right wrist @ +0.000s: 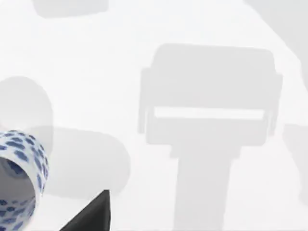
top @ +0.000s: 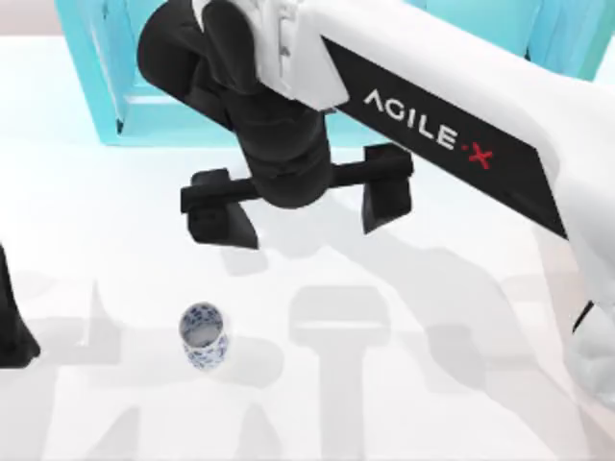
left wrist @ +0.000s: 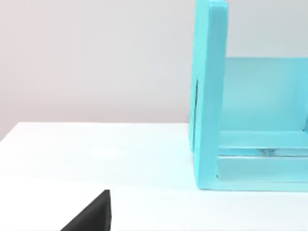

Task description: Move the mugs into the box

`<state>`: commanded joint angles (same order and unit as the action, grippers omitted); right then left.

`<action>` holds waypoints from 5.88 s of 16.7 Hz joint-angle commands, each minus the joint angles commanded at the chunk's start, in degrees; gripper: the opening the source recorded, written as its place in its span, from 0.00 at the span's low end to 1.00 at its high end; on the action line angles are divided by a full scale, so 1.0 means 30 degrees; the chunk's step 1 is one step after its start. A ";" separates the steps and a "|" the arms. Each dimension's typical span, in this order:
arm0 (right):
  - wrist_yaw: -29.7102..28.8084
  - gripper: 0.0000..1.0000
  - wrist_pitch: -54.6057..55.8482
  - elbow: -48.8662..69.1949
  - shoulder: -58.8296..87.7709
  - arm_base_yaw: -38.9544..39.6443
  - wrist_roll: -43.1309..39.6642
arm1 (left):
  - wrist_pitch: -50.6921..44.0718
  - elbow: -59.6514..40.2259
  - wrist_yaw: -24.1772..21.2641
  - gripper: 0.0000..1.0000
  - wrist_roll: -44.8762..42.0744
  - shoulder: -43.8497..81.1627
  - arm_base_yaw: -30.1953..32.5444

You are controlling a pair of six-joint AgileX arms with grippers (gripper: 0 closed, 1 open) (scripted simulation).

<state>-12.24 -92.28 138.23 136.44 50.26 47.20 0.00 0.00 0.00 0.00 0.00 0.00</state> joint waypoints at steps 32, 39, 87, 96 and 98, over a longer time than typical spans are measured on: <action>-0.1140 0.77 0.9018 -0.2736 0.3479 0.3845 0.4981 | 0.0000 0.0000 0.0000 1.00 0.0000 0.0000 0.0000; -0.1140 0.25 0.9018 -0.2736 0.3479 0.3845 0.4981 | 0.0000 0.0000 0.0000 1.00 0.0000 0.0000 0.0000; 0.4580 0.00 0.9376 -1.8857 -1.4296 -1.9176 -1.7761 | 0.0000 0.0000 0.0000 1.00 0.0000 0.0000 0.0000; 0.5651 0.00 0.9671 -2.1187 -1.6593 -2.3564 -2.2116 | 0.0000 0.0000 0.0000 1.00 0.0000 0.0000 0.0000; 0.5609 0.00 0.9706 -2.1197 -1.6485 -2.3486 -2.2057 | 0.0000 0.0000 0.0000 1.00 0.0000 0.0000 0.0000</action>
<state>4.59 -63.16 74.64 86.98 -20.20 -18.97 0.00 0.00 0.00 0.00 0.00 0.00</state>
